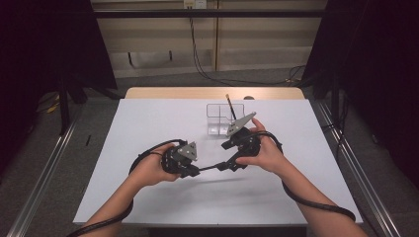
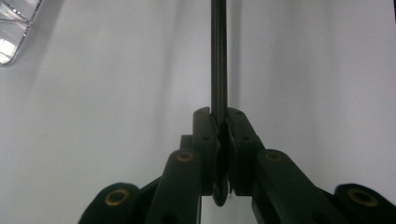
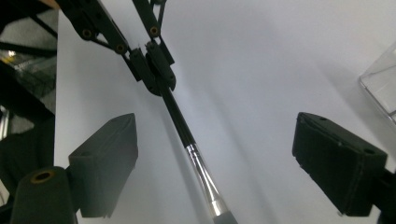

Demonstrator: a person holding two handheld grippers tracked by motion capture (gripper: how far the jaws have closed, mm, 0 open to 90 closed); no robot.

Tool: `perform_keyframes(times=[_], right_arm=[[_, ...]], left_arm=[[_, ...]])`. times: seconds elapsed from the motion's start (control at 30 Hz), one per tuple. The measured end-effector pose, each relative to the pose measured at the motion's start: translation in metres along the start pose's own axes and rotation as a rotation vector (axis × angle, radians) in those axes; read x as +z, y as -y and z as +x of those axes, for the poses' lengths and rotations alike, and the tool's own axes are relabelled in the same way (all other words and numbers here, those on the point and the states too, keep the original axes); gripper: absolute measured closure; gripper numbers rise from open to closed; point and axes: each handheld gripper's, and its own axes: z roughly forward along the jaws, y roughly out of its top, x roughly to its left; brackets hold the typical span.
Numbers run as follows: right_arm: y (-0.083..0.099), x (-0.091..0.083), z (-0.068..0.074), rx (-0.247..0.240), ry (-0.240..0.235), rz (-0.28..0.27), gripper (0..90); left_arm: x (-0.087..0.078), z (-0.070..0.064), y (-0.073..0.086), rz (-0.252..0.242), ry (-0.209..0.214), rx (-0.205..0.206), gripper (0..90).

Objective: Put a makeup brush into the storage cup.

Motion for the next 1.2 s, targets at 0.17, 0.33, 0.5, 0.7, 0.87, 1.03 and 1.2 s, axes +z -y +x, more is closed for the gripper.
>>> perform_keyframes(times=[0.17,0.33,0.5,0.7,0.87,1.03,1.2], right_arm=[[0.008,-0.006,-0.004,0.042,0.0,-0.077,11.3],[0.014,-0.01,-0.004,0.051,0.006,-0.125,10.5],[0.019,-0.012,-0.005,0.065,0.011,-0.178,9.6],[0.025,-0.015,-0.006,0.085,0.018,-0.249,9.8],[0.029,-0.019,-0.006,0.091,0.034,-0.315,9.6],[0.032,-0.02,-0.005,0.094,0.039,-0.353,9.6],[0.035,-0.019,-0.005,0.097,0.044,-0.388,9.5]], left_arm=[[0.001,0.0,0.002,-0.022,-0.013,-0.009,83.9],[0.001,-0.001,0.003,-0.038,-0.016,-0.017,83.9],[0.001,-0.001,0.005,-0.059,-0.016,-0.03,83.9],[0.002,-0.001,0.008,-0.086,-0.014,-0.051,83.9],[0.003,-0.001,0.011,-0.106,-0.013,-0.063,83.9],[0.002,-0.001,0.013,-0.143,-0.021,-0.08,83.9],[0.001,0.0,0.015,-0.175,-0.03,-0.097,83.9]])
